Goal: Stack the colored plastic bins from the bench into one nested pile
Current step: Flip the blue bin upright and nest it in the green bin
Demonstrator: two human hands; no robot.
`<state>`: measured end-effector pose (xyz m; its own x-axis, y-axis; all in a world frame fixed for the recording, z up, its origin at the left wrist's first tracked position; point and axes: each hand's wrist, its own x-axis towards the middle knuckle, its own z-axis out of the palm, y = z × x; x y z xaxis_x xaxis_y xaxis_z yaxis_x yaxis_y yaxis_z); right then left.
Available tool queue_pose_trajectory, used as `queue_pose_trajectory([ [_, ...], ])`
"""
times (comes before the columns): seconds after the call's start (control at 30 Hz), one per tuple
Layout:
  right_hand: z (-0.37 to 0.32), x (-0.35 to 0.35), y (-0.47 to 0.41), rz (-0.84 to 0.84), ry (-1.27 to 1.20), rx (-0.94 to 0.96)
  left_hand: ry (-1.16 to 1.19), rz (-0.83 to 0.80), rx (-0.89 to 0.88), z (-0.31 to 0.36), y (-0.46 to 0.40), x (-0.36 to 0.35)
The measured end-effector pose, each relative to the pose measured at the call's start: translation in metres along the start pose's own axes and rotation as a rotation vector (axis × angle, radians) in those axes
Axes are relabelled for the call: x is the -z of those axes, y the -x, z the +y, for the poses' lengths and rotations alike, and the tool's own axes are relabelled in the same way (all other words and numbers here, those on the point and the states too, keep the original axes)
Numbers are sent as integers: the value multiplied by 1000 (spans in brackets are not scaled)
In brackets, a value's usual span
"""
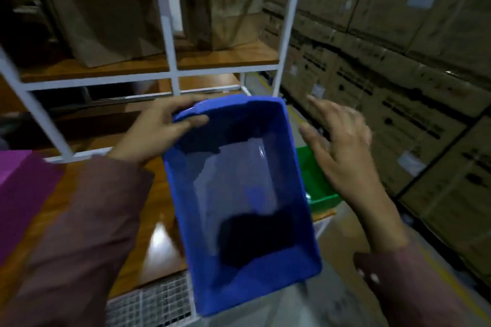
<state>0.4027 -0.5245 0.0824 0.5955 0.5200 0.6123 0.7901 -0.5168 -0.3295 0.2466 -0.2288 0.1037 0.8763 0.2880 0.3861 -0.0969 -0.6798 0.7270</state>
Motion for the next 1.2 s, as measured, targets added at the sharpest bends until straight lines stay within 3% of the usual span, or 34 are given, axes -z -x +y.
queue_pose_trajectory([
  [0.07,5,17,-28,-134,-133,156,-71,-145,-44,36,-34,-26],
  [0.17,30,28,-52,-322,-143,179,-228,-255,-111,72,-80,-64],
  [0.33,111,22,-71,-125,63,75,-81,-177,-72,74,-135,-118],
  [0.47,201,4,-63,-37,56,-292,-14,-82,224,18,-124,-133],
  [0.6,256,-31,-51,-90,0,-561,283,149,688,-40,-83,-165],
  [0.67,268,-51,-47,-119,-17,-617,360,232,793,-47,-67,-189],
  [0.73,275,-66,-46,-164,-3,-618,347,287,786,-40,-53,-214],
  [0.9,289,-75,-44,-253,-12,-539,-42,430,638,-36,-24,-251],
  [1.0,308,-86,-35,-314,-25,-450,-266,428,679,-35,-7,-269],
  [1.2,333,-138,-3,-443,-10,-411,-475,337,875,-56,6,-309],
])
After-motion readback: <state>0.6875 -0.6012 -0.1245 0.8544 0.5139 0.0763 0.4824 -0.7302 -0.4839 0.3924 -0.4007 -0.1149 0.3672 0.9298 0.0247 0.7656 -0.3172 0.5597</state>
